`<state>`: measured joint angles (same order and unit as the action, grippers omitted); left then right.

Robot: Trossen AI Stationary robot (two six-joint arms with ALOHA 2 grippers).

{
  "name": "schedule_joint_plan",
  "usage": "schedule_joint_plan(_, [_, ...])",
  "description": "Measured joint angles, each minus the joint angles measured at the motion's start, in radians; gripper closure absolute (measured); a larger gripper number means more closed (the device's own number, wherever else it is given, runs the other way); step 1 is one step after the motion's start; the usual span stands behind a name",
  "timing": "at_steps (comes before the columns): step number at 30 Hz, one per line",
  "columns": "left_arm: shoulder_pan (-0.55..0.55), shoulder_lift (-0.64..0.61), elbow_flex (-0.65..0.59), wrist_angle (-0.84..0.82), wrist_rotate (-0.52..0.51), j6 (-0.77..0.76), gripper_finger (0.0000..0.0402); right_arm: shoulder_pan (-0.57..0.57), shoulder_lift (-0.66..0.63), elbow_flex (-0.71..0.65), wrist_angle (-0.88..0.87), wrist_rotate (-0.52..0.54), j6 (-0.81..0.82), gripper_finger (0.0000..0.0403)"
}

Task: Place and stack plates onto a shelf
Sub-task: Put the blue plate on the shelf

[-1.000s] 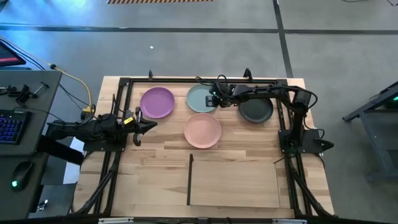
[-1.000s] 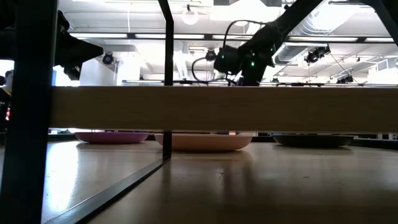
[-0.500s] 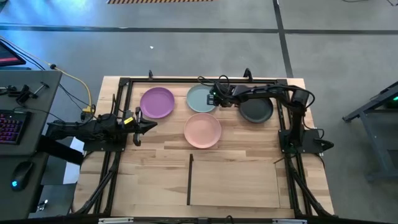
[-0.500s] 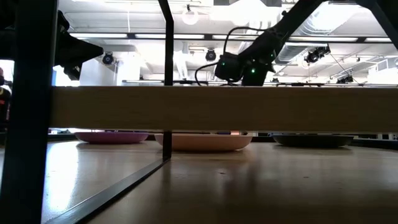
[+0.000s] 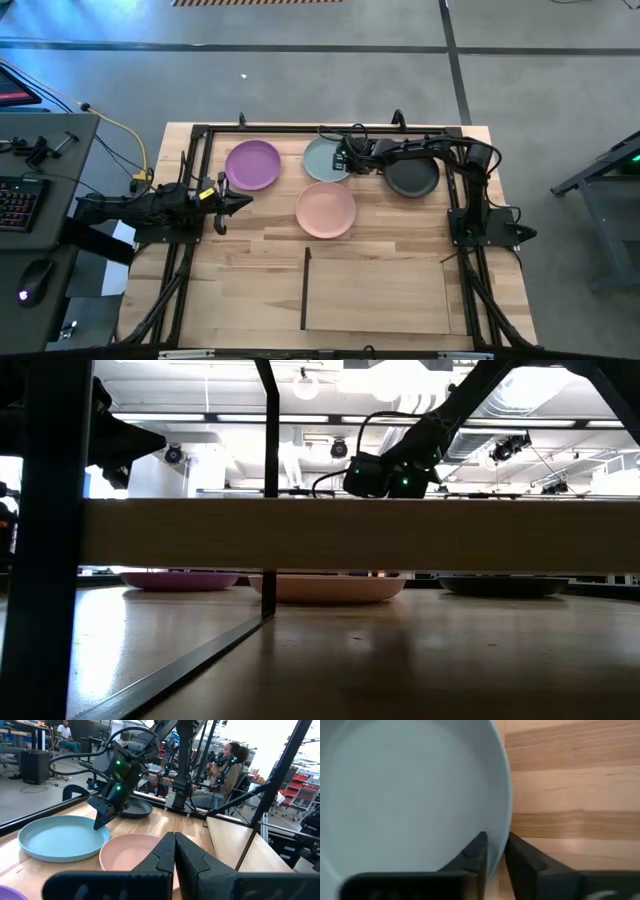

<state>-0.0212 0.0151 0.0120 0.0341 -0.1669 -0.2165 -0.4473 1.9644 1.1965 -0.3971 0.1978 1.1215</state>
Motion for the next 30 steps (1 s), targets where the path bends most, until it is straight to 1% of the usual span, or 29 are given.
schedule_joint_plan(1, [0.0,0.0,0.0,0.0,0.0,0.0,0.0402,0.001,0.0,0.0,-0.002,0.005,-0.002,0.0376])
schedule_joint_plan(3, [0.0,0.0,0.0,0.0,0.0,0.0,0.0401,0.0,-0.004,0.0,-0.003,0.006,-0.03,0.0394])
schedule_joint_plan(6, [0.0,0.0,0.0,0.0,0.0,0.0,0.0401,-0.012,-0.015,-0.001,-0.011,-0.008,-0.049,0.0388])
schedule_joint_plan(9, [0.0,0.0,0.0,0.0,0.0,0.0,0.0401,-0.032,-0.045,-0.002,-0.017,-0.008,-0.079,0.0399])
schedule_joint_plan(13, [0.0,0.0,0.0,0.0,0.0,0.0,0.0401,-0.075,-0.108,-0.002,-0.029,-0.006,-0.116,0.0401])
schedule_joint_plan(16, [0.0,0.0,0.0,0.0,0.0,0.0,0.0401,-0.114,-0.174,-0.002,-0.041,-0.004,-0.189,0.0402])
schedule_joint_plan(19, [0.0,0.0,0.0,0.0,0.0,0.0,0.0402,-0.145,-0.252,-0.002,-0.1,-0.008,-0.282,0.0402])
schedule_joint_plan(26, [0.0,0.0,0.0,0.0,0.0,0.0,0.0402,-0.169,-0.456,-0.002,-0.285,-0.016,-0.477,0.0402])
schedule_joint_plan(30, [0.0,0.0,0.0,0.0,0.0,0.0,0.0401,-0.168,-0.575,-0.002,-0.429,-0.017,-0.576,0.0403])
